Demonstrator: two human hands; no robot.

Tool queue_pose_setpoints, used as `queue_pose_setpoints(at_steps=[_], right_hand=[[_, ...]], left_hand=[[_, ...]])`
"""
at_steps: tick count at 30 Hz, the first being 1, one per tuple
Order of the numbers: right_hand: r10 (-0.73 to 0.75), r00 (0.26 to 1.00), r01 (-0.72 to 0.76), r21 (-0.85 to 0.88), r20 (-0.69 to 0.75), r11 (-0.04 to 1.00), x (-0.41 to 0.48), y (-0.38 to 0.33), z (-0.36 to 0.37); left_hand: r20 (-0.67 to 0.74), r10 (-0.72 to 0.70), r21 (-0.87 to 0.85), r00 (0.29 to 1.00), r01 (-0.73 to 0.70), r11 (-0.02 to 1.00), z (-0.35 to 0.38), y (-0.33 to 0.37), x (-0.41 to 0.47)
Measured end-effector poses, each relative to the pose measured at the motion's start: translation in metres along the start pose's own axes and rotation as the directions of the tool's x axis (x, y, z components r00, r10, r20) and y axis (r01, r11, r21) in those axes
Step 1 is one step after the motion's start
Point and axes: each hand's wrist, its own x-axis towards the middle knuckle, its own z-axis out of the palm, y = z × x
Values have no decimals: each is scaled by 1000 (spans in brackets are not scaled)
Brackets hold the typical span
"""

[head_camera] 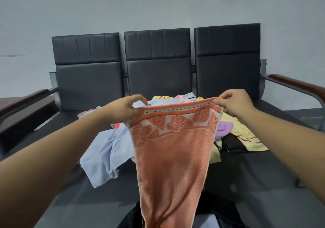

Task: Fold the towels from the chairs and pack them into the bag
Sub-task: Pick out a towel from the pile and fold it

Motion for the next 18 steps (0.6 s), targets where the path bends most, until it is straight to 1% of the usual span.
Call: queue_pose_setpoints(at_steps=[1,2,3,4,6,7,8,9,10,12,13,15,16,18], right_hand=[[48,999,-48,61,13,997,-1,-1,3],[77,996,-82,135,41,987,-3,-4,5],[84,994,-99,214,75,972,-5,-8,9],[74,992,-101,285,103,953,-7,-14,13],[3,991,-52,363,134,930,-12,-28,21],[-39,989,-18,372,145,928,-16,-36,23],[-80,984,15,372,160,928,-18,-42,26],[-118,976,46,358,182,933,-19,-46,29],[-155,966,77,342,206,937,-21,-50,31],[-209,935,109,331,285,937,-27,-57,36],[-241,911,120,343,335,932,-31,-60,38],[-303,851,154,348,429,925,-41,-65,40],[-327,826,196,311,459,930,-45,-65,41],[-367,799,322,177,477,930,-47,-64,44]], left_hand=[[1,9,-184,1000,-8,983,3,3,-2],[9,23,-357,1000,-18,934,5,7,-2],[24,43,-489,999,-26,872,6,10,-1],[47,71,-593,996,-29,805,7,12,1],[137,179,-762,974,-12,648,9,16,4],[190,243,-813,951,14,582,11,19,5],[225,287,-832,931,31,553,14,23,4],[235,294,-817,926,25,576,16,27,5],[226,274,-770,935,0,638,19,32,5],[156,214,-631,964,-69,773,24,42,6],[115,190,-573,975,-91,815,25,46,7],[45,158,-495,986,-115,861,26,52,10],[20,149,-456,989,-124,881,27,53,11],[-5,139,-382,990,-131,915,27,56,12]])
